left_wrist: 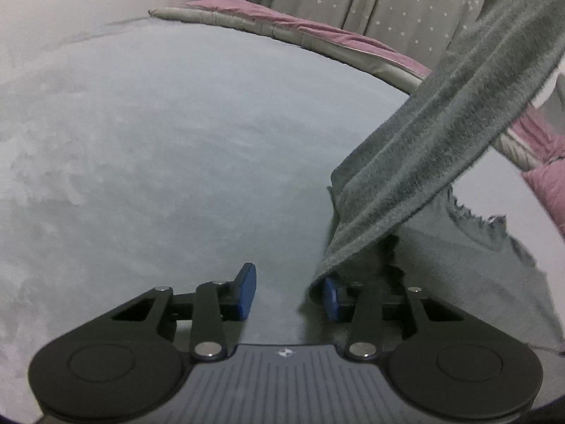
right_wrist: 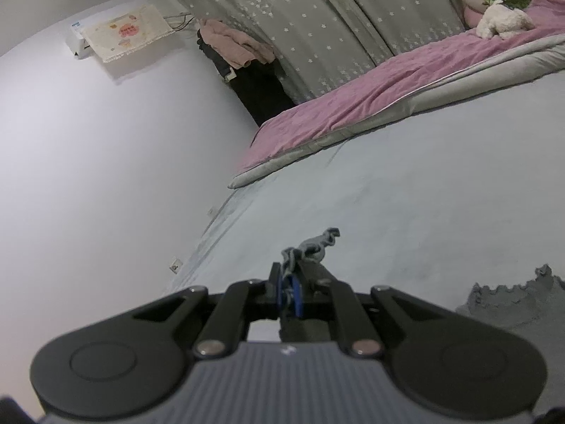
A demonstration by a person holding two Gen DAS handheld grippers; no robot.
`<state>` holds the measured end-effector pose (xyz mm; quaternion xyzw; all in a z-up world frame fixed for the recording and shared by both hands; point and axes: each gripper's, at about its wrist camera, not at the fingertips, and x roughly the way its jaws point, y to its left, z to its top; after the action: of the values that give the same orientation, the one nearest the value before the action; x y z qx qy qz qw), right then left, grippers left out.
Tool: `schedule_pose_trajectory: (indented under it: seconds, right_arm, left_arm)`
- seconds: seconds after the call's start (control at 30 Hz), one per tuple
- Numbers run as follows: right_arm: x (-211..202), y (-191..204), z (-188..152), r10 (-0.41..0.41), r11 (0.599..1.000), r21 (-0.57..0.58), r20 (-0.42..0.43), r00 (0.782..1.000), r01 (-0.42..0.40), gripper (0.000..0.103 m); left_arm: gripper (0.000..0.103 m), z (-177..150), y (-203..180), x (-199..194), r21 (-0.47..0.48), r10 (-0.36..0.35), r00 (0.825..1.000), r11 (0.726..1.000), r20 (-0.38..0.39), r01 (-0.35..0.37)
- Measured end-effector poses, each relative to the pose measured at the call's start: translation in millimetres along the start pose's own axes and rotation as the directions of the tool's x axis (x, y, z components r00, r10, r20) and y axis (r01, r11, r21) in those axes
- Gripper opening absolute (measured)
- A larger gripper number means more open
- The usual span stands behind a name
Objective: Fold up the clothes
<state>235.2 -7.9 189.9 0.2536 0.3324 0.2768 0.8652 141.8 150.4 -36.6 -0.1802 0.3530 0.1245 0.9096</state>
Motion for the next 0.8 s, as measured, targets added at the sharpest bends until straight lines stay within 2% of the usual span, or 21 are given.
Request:
schedule_pose_trajectory:
  seconds: [0.2,0.5,0.8]
  right_arm:
    - [-21,-30,-5,-0.023,1.0,-0.003,0.013,1.0,0.023,0.006]
    - [-53,-121,-20,-0.019,0.998,0.06,0.057,0.998,0.015,0.006]
    - [-66,-214,-52,-0.06,0.985,0.165,0.054,0.997,0.05,0.006]
  left_arm:
    - [0.041,0,-2,4,0.042,0.023,1.0,0.999,-0.002,-0.023]
    - [0.043,-7,-4,-4,0.095,0.044,0.999,0.995,-0.004,-0.044]
    - [0.044,-11,-7,-8,0.146,0.056,0.998,0.988,-0.016,-0.053]
